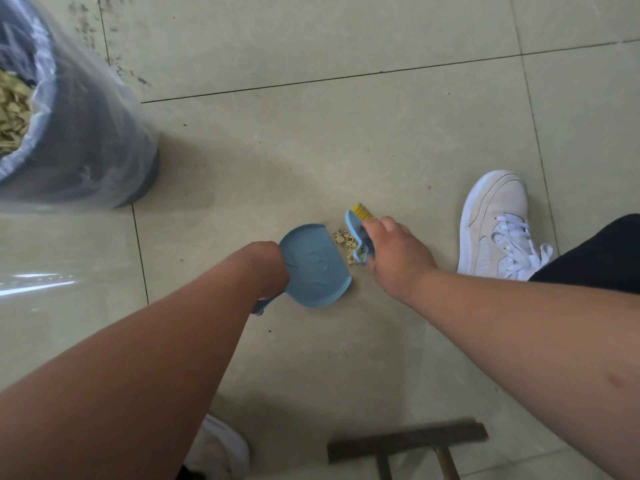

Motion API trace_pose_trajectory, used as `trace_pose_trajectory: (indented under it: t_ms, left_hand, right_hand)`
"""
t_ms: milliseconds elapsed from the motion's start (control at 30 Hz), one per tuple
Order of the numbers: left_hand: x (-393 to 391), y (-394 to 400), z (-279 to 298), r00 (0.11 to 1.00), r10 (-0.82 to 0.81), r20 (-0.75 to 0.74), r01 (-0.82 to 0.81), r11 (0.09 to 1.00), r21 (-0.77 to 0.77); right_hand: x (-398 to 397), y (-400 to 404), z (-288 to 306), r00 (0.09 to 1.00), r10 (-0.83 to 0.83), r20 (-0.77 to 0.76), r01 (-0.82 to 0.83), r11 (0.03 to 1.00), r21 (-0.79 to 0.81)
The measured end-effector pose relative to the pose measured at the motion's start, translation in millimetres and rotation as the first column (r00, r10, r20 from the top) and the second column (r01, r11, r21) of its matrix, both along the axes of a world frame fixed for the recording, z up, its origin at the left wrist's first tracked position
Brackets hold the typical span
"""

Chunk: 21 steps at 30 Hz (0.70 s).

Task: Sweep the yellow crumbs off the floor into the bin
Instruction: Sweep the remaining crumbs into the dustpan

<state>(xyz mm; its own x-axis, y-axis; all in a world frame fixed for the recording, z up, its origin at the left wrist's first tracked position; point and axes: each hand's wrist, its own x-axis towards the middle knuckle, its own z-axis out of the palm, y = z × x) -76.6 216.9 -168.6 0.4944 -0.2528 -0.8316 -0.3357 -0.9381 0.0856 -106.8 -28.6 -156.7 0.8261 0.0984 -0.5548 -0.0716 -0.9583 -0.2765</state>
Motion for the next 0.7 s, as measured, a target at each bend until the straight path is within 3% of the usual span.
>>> trace_pose_trajectory:
  t_ms: [33,133,200,267,333,367,467,567,700]
  left_hand:
    - [0,-2,-3,0.997,-0.069,0.022,0.069,0.998,0.015]
    - [0,-10,0,0.991,0.024,-0.128,-0.019,0.999,0.041]
    - [-1,-16,10,0.969,-0.134,-0.206,0.152,0.986,0.071]
    - [-6,-15,9,0.960,-0.161,-0.228,0.182,0.980,0.075]
    - [-11,-5,1,0.974,0.027,-0.226,-0.017,0.999,0.049]
    - [-14,3,-6,0.952,0.202,-0.228,-0.200,0.979,0.035]
    - [-19,21,-17,0.807,0.561,-0.187,-0.580,0.811,-0.072]
    - [-18,39,-16,0.759,0.628,-0.169,-0.649,0.751,-0.125]
    - [-13,64,-9,0.745,0.640,-0.187,-0.658,0.751,-0.050]
  right_hand:
    - [-1,7,1,1.000,0.016,-0.006,-0.016,1.000,0.007]
    - [-6,34,2,0.993,0.108,-0.046,-0.106,0.993,0.058]
    - [-10,51,4,0.986,0.158,-0.062,-0.152,0.985,0.083]
    - [-14,65,9,0.980,0.190,-0.056,-0.183,0.977,0.107]
    - [-20,72,12,0.977,0.207,-0.046,-0.198,0.968,0.152]
    - [-21,72,15,0.980,0.195,-0.039,-0.183,0.963,0.199]
    - [-12,62,24,0.994,0.105,-0.030,-0.087,0.925,0.369]
    - [14,32,26,0.997,-0.012,0.079,-0.020,0.918,0.396]
    - [29,-24,21,0.979,-0.181,0.097,0.163,0.973,0.164]
